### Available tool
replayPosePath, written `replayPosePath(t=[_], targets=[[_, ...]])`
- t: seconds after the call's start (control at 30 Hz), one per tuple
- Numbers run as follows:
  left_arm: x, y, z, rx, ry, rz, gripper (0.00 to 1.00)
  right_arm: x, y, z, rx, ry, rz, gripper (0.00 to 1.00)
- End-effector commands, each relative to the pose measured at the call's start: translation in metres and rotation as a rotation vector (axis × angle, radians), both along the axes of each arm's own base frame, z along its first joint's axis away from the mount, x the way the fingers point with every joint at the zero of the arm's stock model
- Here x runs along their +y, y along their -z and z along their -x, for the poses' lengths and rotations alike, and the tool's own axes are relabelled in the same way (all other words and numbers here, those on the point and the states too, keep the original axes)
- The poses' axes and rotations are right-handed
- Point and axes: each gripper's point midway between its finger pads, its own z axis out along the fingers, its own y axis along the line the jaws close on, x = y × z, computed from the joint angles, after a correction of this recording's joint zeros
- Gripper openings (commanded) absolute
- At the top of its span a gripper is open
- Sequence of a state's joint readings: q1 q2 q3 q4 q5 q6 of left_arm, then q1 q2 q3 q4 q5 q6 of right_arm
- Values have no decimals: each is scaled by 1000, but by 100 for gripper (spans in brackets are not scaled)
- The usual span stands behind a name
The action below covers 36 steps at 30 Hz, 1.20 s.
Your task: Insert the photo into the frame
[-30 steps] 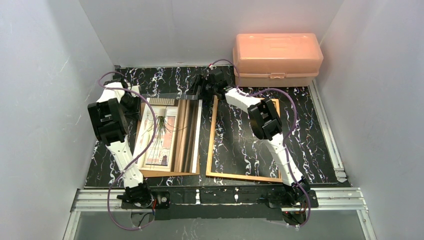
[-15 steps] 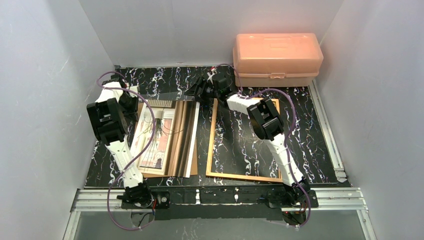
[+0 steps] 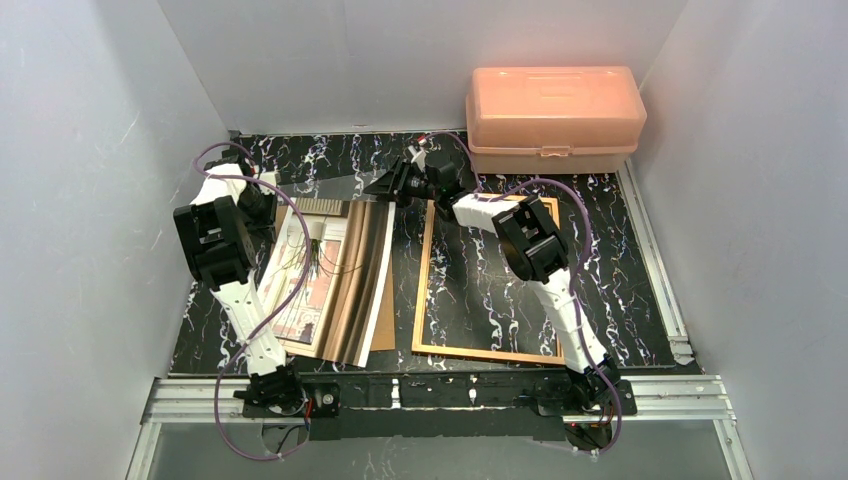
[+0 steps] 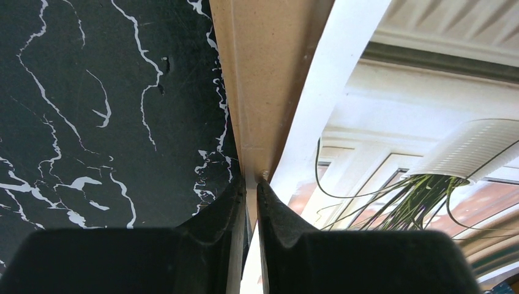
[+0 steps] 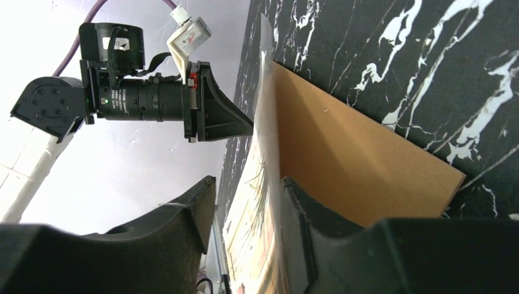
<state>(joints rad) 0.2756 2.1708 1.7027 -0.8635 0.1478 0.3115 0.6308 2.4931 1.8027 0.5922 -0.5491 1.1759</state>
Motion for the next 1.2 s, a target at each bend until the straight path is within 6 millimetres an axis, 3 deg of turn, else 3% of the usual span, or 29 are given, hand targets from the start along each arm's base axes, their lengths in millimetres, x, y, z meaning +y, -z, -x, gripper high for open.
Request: replayPosePath(t=[0.0, 0.13, 0.43, 0.67, 0.83, 0.93, 1.17], targets=[[-7, 19, 3, 22, 33, 18, 10, -1, -57, 6, -116, -12, -31, 42], [-8, 17, 3, 16, 34, 18, 10, -3, -64, 1, -160, 6, 13, 23], [-8, 14, 4, -3, 42, 17, 10, -3, -85, -3, -205, 9, 4, 20], [-12, 5, 2, -15, 43, 33, 11, -4, -94, -6, -230, 22, 22, 6], [-22, -20, -9, -60, 29, 91, 32, -9, -101, -14, -269, 67, 71, 1], [-31, -42, -21, -102, 23, 146, 41, -15, -117, -25, -330, 104, 110, 1], [-51, -59, -3, -82, 96, 197, 45, -34, -157, -43, -440, 167, 183, 1]])
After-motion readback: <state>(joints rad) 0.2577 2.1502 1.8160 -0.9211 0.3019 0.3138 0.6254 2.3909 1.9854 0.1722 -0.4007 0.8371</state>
